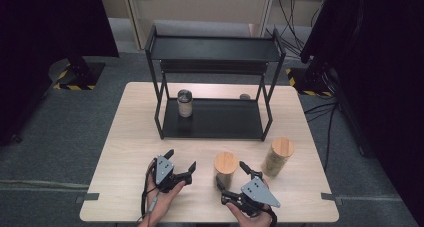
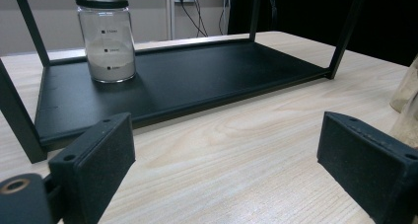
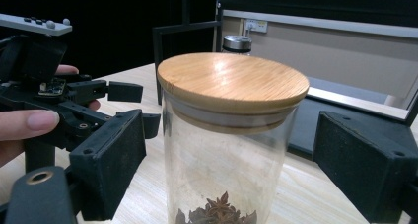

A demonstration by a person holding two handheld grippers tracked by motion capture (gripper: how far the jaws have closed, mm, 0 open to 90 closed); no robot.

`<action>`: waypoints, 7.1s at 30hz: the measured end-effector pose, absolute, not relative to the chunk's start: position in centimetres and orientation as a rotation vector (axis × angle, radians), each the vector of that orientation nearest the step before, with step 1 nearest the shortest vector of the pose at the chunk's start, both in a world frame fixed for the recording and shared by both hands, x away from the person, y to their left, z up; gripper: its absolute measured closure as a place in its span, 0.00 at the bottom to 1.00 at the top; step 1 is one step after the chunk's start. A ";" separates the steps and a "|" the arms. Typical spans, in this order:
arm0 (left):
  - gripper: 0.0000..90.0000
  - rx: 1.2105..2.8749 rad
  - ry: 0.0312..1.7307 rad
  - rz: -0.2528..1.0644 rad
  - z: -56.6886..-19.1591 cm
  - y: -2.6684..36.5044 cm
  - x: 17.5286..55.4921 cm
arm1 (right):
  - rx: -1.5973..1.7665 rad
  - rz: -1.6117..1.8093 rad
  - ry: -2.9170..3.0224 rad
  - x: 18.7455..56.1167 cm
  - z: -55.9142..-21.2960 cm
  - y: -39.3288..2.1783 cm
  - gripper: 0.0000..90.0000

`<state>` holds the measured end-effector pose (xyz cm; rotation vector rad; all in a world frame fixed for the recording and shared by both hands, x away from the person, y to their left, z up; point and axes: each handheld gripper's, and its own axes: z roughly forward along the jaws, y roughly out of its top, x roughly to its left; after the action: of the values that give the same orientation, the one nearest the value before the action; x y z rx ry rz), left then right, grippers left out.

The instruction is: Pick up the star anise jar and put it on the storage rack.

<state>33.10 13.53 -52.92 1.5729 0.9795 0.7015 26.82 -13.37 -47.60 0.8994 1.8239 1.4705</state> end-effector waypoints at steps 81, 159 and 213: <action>0.07 1.573 0.989 0.679 -52.9 13.7 33.3 | 0.982 1.486 1.803 31.2 -45.0 -11.4 0.28; 0.07 1.564 0.993 0.666 -52.9 13.8 33.3 | 1.084 1.427 1.740 41.7 -41.6 -8.4 0.28; 0.07 1.566 0.979 0.667 -52.9 13.8 33.2 | 1.192 1.337 1.754 49.7 -42.5 -7.0 0.28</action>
<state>33.22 13.78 -52.93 1.5660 0.9791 0.6672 49.66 -6.99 -42.47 1.1915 1.7538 1.3374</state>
